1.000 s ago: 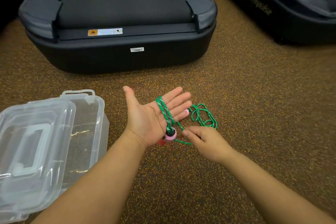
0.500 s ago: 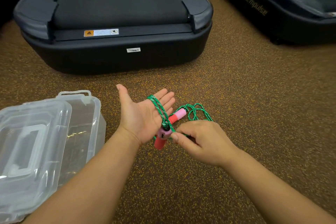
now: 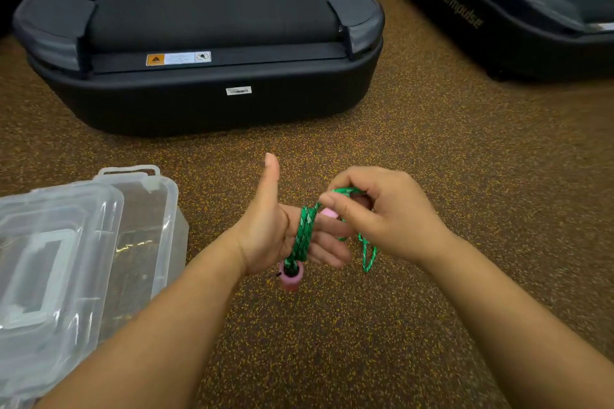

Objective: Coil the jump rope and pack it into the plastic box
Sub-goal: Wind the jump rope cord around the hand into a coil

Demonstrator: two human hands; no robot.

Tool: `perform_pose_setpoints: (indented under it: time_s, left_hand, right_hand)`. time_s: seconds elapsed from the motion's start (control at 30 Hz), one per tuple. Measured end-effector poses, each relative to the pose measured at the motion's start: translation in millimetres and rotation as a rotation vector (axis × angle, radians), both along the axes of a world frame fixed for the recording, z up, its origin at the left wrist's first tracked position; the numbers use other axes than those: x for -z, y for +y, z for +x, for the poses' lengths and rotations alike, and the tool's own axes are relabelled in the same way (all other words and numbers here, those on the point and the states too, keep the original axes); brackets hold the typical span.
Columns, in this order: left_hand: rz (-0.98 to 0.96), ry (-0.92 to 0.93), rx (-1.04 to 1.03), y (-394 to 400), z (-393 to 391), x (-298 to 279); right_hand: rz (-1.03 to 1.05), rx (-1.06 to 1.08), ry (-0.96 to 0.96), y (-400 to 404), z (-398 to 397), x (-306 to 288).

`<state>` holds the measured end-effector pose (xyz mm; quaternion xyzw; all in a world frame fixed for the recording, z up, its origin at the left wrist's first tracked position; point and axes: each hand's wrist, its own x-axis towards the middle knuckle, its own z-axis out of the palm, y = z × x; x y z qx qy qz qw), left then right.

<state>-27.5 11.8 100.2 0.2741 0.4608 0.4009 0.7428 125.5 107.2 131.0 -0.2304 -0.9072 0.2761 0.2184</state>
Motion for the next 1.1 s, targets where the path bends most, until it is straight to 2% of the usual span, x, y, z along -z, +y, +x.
perform_pose_setpoints:
  time_s: [0.1,0.2,0.3,0.43,0.53,0.77,0.93,1.1]
  left_hand:
    - [0.001,-0.025,0.108,-2,-1,0]
    - [0.034,-0.085,0.122,0,2,-3]
    - [0.073,-0.181,0.069,3,5,-10]
    - [0.117,-0.338,-0.120,8,8,-15]
    - [0.148,-0.412,-0.309,10,6,-11]
    - [0.184,-0.433,-0.696,12,-2,1]
    - [0.138,-0.416,-0.782,15,-1,4]
    - [0.083,-0.349,-0.743,14,-3,7]
  right_hand:
    - [-0.205,0.113,0.107,9,-1,7]
    - [-0.316,0.207,0.142,15,-1,19]
    - [-0.392,0.244,0.087,15,1,35]
    - [-0.550,0.151,-0.040,-3,-2,54]
    - [-0.436,0.150,-0.130,-15,-3,68]
    - [-0.142,0.123,-0.277,-20,8,64]
    - [0.070,-0.016,-0.248,-28,7,51]
    - [0.108,-0.095,-0.211,-36,-2,37]
